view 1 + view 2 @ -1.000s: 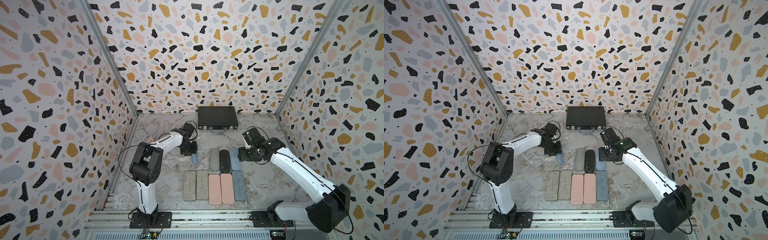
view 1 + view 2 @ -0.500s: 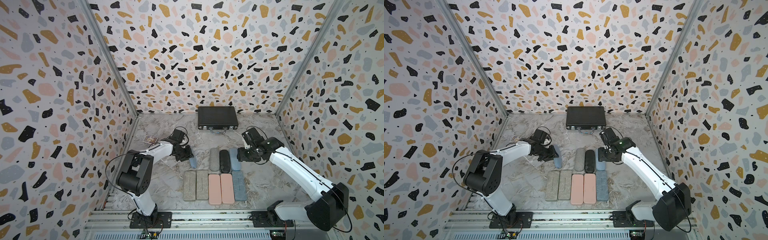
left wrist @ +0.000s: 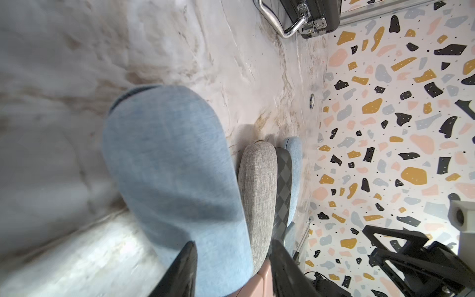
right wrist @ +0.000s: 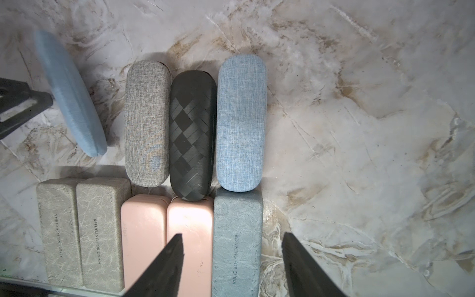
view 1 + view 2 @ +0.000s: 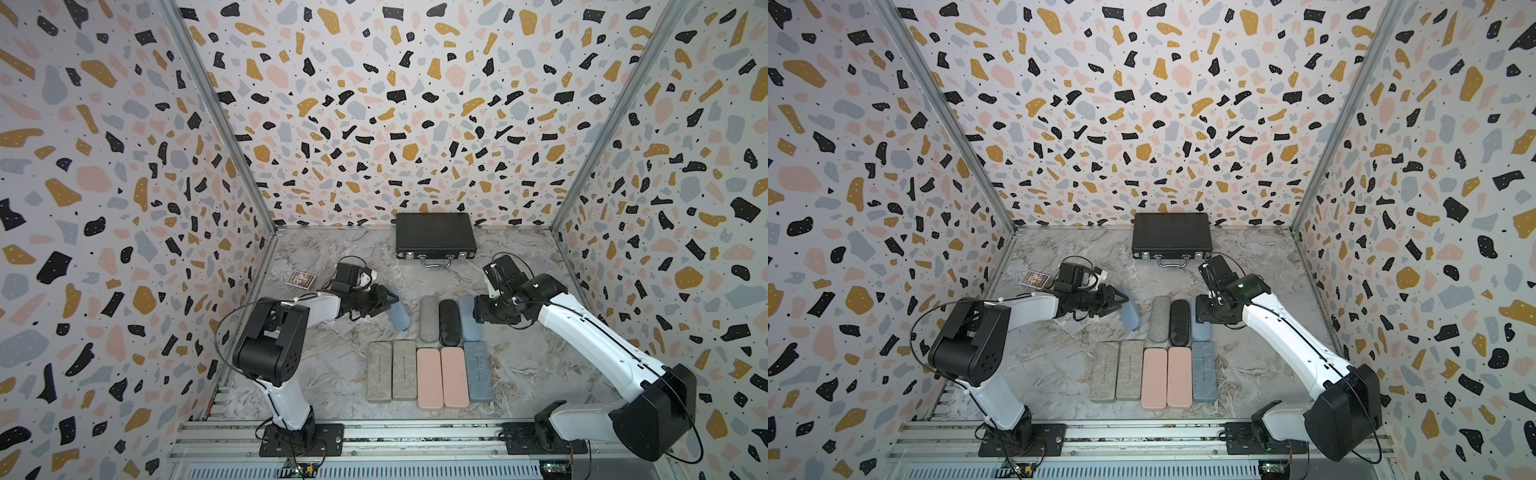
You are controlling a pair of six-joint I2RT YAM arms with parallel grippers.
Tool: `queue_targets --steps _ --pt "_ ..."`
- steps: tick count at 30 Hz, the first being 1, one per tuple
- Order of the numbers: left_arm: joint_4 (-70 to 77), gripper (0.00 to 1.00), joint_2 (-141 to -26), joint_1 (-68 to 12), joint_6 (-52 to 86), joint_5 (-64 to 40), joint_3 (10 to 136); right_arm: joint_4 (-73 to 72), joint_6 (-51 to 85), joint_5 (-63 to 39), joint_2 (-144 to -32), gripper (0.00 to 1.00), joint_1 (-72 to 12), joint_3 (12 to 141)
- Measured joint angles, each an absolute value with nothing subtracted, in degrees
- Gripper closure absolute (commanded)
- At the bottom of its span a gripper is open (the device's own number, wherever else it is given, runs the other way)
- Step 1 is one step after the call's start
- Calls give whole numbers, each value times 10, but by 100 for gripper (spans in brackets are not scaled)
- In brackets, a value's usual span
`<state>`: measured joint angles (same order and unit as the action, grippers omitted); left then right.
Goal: Close the glasses case
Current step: Adjust the glasses case at the center of the board.
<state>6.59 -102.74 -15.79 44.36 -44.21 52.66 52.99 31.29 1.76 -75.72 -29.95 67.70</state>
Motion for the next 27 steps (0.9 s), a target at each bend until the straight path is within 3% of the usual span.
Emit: queue_targets --steps 7,12,23,27 --pt "61 52 -1045 -158 442 -444 533 532 315 17 -759 37 -300 677" --pt "18 46 -1025 -158 421 -423 539 531 317 16 -763 37 -300 677" --pt "-251 9 -991 -164 304 -290 704 534 317 18 -757 36 -300 674" --pt "-355 7 -1007 -185 255 -216 785 543 311 30 -737 35 -300 666"
